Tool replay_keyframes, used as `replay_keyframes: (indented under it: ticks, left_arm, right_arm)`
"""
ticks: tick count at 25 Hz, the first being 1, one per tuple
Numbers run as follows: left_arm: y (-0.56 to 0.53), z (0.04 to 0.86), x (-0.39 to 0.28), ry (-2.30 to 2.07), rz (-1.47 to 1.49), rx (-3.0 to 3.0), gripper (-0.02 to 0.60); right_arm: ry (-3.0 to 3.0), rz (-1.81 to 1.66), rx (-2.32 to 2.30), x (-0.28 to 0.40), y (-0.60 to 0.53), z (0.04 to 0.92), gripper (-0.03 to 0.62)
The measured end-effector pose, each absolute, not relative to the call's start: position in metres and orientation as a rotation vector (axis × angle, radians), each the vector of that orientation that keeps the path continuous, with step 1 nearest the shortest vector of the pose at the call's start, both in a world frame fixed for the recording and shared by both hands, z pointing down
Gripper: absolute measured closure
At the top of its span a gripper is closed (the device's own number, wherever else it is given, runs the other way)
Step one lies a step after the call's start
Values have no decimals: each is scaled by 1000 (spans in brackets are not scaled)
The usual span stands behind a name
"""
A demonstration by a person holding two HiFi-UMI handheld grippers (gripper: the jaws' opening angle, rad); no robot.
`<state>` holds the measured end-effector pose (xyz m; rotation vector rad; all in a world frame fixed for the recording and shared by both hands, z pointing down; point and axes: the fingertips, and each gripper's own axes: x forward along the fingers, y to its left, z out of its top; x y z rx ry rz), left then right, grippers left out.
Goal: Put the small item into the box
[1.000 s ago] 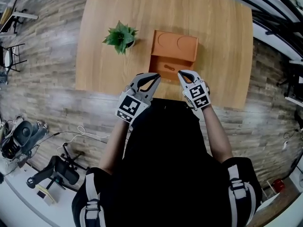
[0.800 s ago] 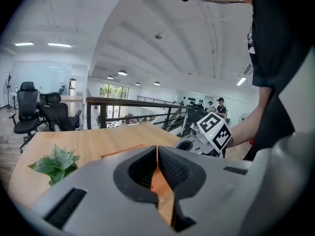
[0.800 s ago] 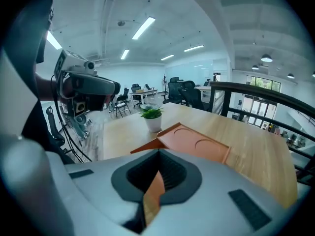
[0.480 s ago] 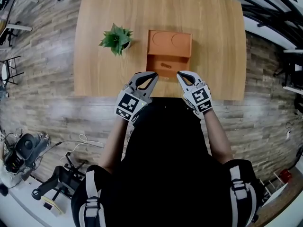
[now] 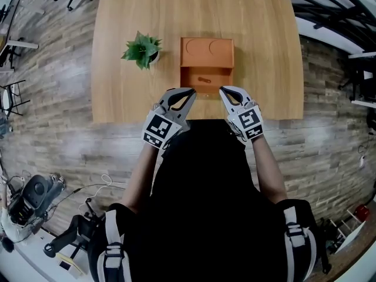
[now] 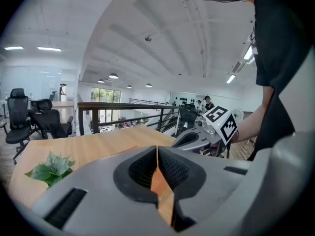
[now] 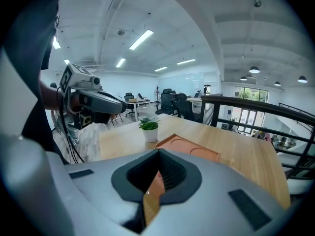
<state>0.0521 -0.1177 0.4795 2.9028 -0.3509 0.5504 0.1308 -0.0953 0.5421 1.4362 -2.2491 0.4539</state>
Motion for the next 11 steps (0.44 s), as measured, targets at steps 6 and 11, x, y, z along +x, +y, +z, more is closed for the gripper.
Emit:
replay_keyframes:
  ticks: [6, 11]
  left_arm:
    - [-113, 478, 47, -345, 552, 2919, 554]
    - [-108, 477, 40, -356, 546, 2918, 554]
  right_arm:
    - [-2239, 437, 1468, 130, -89, 539, 569]
    - [-2237, 438, 1482, 126, -84, 536, 569]
